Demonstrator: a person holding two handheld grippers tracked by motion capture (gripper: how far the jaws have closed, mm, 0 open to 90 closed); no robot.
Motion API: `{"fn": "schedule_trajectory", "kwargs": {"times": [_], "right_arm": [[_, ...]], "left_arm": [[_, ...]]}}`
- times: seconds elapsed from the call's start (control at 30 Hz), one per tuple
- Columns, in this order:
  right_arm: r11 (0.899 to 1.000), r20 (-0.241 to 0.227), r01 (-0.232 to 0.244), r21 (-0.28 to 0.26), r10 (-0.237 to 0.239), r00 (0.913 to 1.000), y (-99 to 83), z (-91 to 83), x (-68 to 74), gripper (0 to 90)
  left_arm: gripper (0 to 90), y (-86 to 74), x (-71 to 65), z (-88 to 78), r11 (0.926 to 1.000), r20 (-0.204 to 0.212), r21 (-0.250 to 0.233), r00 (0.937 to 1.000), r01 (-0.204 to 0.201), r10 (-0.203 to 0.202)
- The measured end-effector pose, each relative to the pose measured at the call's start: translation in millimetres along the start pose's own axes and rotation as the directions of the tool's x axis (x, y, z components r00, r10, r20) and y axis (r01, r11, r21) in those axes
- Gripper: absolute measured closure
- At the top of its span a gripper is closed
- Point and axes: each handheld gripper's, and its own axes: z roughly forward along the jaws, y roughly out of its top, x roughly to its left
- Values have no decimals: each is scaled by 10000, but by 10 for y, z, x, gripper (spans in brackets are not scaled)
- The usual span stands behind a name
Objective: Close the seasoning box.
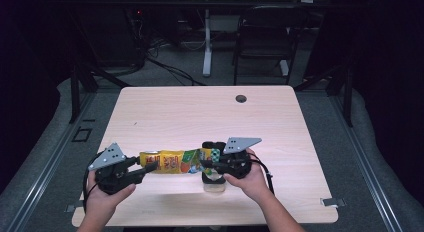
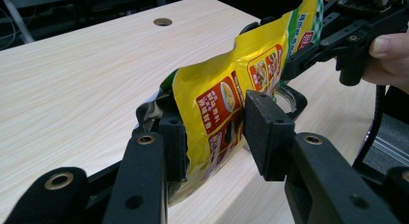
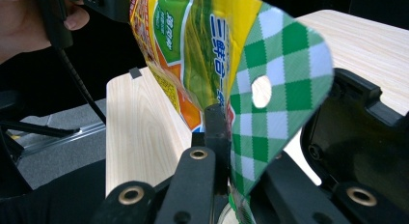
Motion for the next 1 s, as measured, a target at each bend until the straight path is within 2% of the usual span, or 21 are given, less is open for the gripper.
{"fn": "schedule_trajectory", "kwargs": {"times": [0.37, 1.0], "right_arm": [[9998, -22, -168, -85, 168, 9999, -13, 2, -4, 887], [9995, -70, -274, -172, 273, 9996, -35, -14, -10, 879]], "left_arm": [[643, -34, -22, -5, 9990, 74, -437, 9999, -82, 85], [662, -39, -44, -4, 9958, 268, -895, 9994, -185, 210]]}}
